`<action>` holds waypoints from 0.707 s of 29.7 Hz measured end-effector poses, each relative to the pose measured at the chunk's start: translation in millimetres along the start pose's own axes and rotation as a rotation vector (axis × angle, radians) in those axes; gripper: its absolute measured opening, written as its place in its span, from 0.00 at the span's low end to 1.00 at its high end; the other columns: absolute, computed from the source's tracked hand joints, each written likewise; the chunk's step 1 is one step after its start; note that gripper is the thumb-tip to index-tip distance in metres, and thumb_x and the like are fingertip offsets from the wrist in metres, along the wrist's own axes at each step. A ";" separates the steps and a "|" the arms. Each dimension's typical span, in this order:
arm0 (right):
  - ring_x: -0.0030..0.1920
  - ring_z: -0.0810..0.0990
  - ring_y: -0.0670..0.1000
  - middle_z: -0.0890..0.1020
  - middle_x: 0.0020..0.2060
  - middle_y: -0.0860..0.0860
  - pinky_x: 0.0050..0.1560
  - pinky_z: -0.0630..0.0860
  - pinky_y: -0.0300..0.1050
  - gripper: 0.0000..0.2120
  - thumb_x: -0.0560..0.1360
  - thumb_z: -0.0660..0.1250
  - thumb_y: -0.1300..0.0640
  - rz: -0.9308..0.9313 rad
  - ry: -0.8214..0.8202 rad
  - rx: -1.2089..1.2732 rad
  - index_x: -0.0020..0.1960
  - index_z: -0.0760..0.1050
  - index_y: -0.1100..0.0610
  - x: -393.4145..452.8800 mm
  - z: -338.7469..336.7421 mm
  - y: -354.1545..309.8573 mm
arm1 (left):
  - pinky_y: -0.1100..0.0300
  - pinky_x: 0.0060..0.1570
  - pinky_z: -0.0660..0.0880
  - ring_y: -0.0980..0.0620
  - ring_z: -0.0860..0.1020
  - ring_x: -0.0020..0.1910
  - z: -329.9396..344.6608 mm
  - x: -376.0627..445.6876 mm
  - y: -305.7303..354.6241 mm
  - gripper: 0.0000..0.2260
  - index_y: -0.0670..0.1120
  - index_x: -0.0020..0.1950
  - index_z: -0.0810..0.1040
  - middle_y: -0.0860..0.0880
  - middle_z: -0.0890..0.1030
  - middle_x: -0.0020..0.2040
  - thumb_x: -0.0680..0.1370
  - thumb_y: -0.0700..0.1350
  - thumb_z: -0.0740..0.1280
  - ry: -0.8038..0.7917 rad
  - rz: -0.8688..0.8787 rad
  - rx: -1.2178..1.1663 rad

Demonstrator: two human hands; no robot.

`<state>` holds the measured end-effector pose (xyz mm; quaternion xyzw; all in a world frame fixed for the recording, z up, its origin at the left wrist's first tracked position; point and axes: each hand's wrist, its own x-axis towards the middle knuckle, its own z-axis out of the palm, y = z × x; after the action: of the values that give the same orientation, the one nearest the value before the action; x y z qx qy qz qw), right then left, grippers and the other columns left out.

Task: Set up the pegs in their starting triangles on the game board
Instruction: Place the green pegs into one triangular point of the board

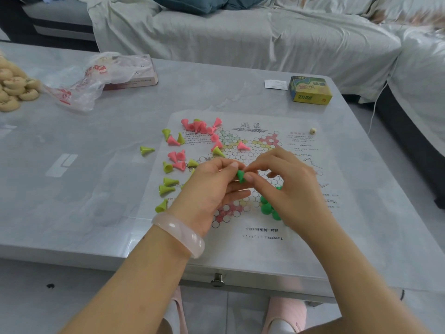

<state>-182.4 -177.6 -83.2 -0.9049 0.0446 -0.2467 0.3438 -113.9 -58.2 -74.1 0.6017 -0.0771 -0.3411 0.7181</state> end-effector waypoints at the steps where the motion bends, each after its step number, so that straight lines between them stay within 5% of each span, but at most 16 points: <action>1: 0.45 0.75 0.44 0.78 0.39 0.44 0.46 0.72 0.40 0.05 0.71 0.67 0.51 0.018 0.006 0.004 0.42 0.79 0.51 0.1 1.0 -0.6 | 0.62 0.38 0.80 0.54 0.82 0.33 0.4 0.0 -0.7 0.04 0.44 0.46 0.74 0.44 0.83 0.40 0.79 0.40 0.60 0.009 0.027 0.050; 4: 0.41 0.76 0.44 0.79 0.36 0.42 0.41 0.73 0.37 0.03 0.71 0.68 0.56 0.102 -0.042 0.071 0.41 0.76 0.49 0.3 0.6 -2.6 | 0.64 0.30 0.78 0.55 0.79 0.26 -0.1 -0.1 -2.5 0.03 0.45 0.49 0.72 0.50 0.81 0.29 0.76 0.42 0.64 0.043 0.132 0.209; 9: 0.41 0.76 0.42 0.79 0.38 0.43 0.41 0.74 0.36 0.08 0.74 0.65 0.55 0.176 -0.130 0.166 0.50 0.76 0.44 0.9 -2.0 -3.1 | 0.69 0.30 0.70 0.61 0.73 0.25 -3.0 -1.6 -0.7 0.13 0.52 0.52 0.71 0.55 0.79 0.27 0.71 0.48 0.70 0.014 0.199 0.289; 13: 0.46 0.77 0.42 0.80 0.46 0.43 0.45 0.74 0.36 0.12 0.75 0.64 0.56 0.170 -0.120 0.240 0.47 0.76 0.38 0.8 -4.3 -5.5 | 0.68 0.32 0.71 0.60 0.75 0.29 -0.7 -4.2 2.3 0.16 0.55 0.54 0.71 0.54 0.80 0.36 0.70 0.43 0.70 -0.039 0.241 0.202; 19: 0.56 0.77 0.44 0.80 0.51 0.45 0.55 0.74 0.45 0.11 0.74 0.60 0.45 0.258 -0.096 0.444 0.47 0.80 0.45 2.2 -5.4 -7.3 | 0.66 0.31 0.73 0.57 0.76 0.29 -0.4 -7.3 7.8 0.32 0.54 0.64 0.66 0.51 0.80 0.45 0.62 0.49 0.71 -0.067 0.246 0.214; 21: 0.55 0.77 0.44 0.80 0.48 0.44 0.53 0.74 0.39 0.11 0.72 0.62 0.45 0.275 -0.099 0.495 0.44 0.81 0.46 2.1 -6.5 -8.5 | 0.64 0.35 0.75 0.54 0.77 0.34 -1.0 -8.7 8.5 0.35 0.56 0.66 0.64 0.50 0.81 0.48 0.60 0.50 0.71 -0.119 0.232 0.213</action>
<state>-184.4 -175.5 -72.7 -0.7898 0.0883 -0.1566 0.5864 -116.5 -51.9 -64.0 0.6401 -0.2244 -0.2809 0.6790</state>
